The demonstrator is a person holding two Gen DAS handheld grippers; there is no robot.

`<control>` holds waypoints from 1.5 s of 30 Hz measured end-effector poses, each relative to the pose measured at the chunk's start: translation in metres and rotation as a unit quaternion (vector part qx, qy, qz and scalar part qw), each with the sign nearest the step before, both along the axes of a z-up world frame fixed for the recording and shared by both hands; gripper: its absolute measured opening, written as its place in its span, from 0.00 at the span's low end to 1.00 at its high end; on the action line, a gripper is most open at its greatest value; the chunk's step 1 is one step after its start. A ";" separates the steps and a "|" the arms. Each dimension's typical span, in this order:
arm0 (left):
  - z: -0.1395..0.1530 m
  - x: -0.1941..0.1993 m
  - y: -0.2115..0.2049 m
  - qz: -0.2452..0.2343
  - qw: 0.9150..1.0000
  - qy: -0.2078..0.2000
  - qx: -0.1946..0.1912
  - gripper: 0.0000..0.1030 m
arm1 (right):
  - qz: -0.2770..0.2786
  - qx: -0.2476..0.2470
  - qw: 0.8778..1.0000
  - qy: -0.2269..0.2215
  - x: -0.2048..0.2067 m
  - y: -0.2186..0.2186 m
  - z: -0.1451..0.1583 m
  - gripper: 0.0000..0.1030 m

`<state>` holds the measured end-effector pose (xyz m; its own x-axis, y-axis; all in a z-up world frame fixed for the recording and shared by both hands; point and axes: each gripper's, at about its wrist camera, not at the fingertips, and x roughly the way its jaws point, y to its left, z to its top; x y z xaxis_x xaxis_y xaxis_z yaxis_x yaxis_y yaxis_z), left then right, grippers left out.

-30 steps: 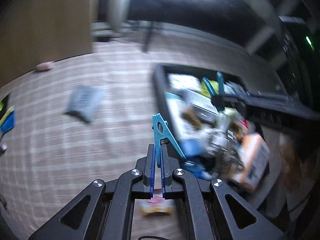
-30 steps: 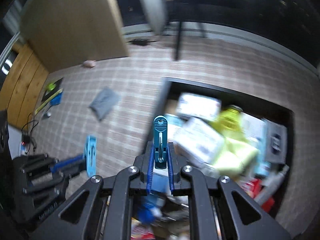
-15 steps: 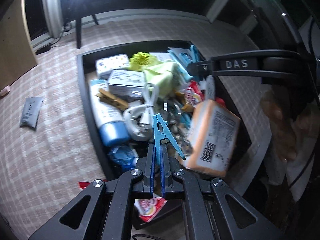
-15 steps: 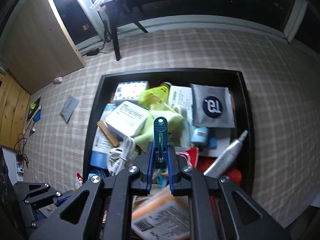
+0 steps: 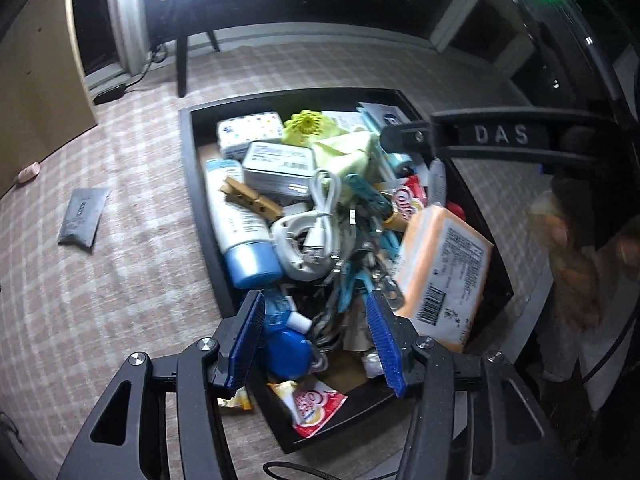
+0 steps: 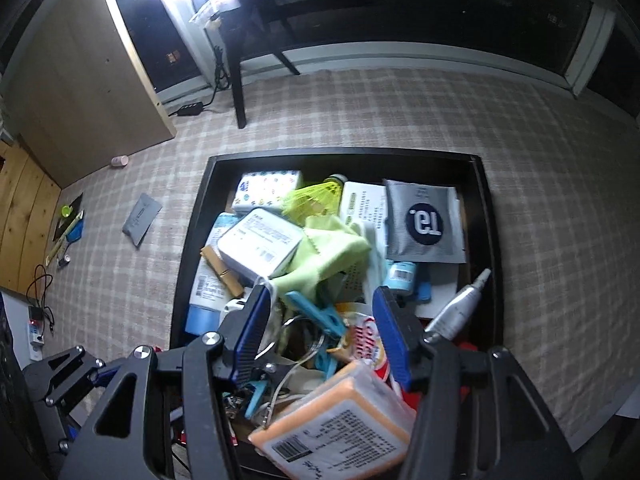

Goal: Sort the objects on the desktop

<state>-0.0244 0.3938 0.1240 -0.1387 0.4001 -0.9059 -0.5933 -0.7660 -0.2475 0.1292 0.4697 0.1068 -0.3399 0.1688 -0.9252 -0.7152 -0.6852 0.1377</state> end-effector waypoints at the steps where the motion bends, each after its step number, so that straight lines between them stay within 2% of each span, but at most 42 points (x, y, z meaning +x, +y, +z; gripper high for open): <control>1: 0.000 -0.002 -0.003 0.005 1.000 -0.002 0.001 0.49 | 0.002 -0.001 1.000 -0.002 -0.003 -0.001 -0.001 0.51; 10: -0.007 -0.020 -0.049 0.065 0.998 -0.003 -0.008 0.51 | 0.029 -0.004 1.000 -0.002 -0.025 -0.021 -0.004 0.51; 13: -0.008 -0.025 -0.072 0.087 0.996 0.011 -0.021 0.51 | 0.041 0.001 0.999 -0.005 -0.034 -0.031 -0.003 0.51; 20: -0.005 -0.035 -0.146 0.155 0.987 0.029 -0.041 0.56 | 0.062 0.007 0.998 -0.001 -0.054 -0.062 0.003 0.51; 26: -0.004 -0.038 -0.205 0.197 0.978 0.032 -0.052 0.57 | 0.077 0.020 0.997 -0.001 -0.074 -0.106 0.006 0.53; 30: -0.005 -0.037 -0.237 0.213 0.975 0.033 -0.059 0.59 | 0.084 0.035 0.996 -0.003 -0.088 -0.142 0.004 0.54; 35: -0.005 -0.030 -0.273 0.227 0.971 0.038 -0.063 0.61 | 0.092 0.030 0.995 -0.003 -0.108 -0.188 -0.004 0.54; 39: -0.001 -0.022 -0.301 0.236 0.968 0.055 -0.066 0.71 | 0.095 0.041 0.995 -0.002 -0.124 -0.225 -0.006 0.54; 45: 0.004 -0.010 -0.335 0.243 0.964 0.074 -0.077 0.74 | 0.092 0.061 0.994 0.010 -0.142 -0.272 -0.002 0.54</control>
